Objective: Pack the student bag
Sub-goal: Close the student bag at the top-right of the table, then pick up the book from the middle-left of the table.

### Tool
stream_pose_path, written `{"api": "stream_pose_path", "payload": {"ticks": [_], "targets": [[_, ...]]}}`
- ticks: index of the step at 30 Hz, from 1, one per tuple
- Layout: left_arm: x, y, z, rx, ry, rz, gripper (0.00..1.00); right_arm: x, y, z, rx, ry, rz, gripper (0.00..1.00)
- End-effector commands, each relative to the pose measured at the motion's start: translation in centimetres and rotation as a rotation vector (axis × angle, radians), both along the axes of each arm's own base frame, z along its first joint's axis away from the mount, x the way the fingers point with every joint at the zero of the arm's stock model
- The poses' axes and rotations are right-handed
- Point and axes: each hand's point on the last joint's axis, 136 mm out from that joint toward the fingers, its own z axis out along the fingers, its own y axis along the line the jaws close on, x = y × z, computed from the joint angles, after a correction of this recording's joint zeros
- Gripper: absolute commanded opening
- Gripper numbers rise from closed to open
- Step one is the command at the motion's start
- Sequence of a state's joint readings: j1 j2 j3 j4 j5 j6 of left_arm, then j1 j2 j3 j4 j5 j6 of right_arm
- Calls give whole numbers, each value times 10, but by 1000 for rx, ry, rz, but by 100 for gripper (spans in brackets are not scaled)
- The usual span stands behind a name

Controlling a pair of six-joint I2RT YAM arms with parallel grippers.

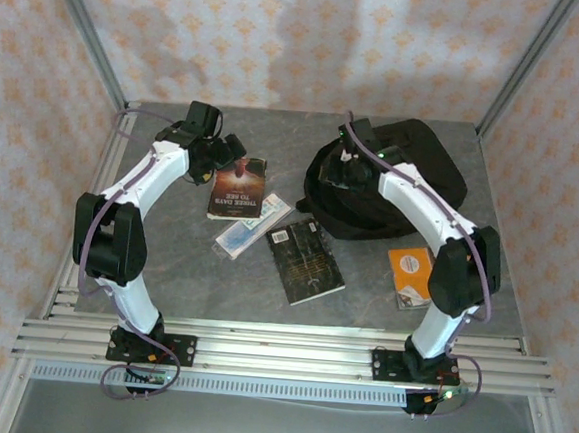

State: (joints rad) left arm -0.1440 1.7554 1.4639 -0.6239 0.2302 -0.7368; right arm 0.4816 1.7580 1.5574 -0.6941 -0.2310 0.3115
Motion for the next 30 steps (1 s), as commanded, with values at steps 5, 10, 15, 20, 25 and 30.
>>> {"api": "stream_pose_path", "payload": {"ticks": [5,10,15,20,25,30], "targets": [[9,17,-10,63,36,12,97,21,17,39,-161,-155,45,62],[21,28,-35,18,66,26,87,45,59,23,-72,-110,50,58],[28,33,-71,-52,116,26,69,69,105,-16,97,-17,31,54],[33,28,-97,-87,159,-4,60,88,137,-62,183,95,0,51],[30,31,-116,-67,205,2,57,94,156,-102,214,180,-8,49],[28,34,-119,-45,214,4,53,90,172,-128,226,229,16,47]]}}
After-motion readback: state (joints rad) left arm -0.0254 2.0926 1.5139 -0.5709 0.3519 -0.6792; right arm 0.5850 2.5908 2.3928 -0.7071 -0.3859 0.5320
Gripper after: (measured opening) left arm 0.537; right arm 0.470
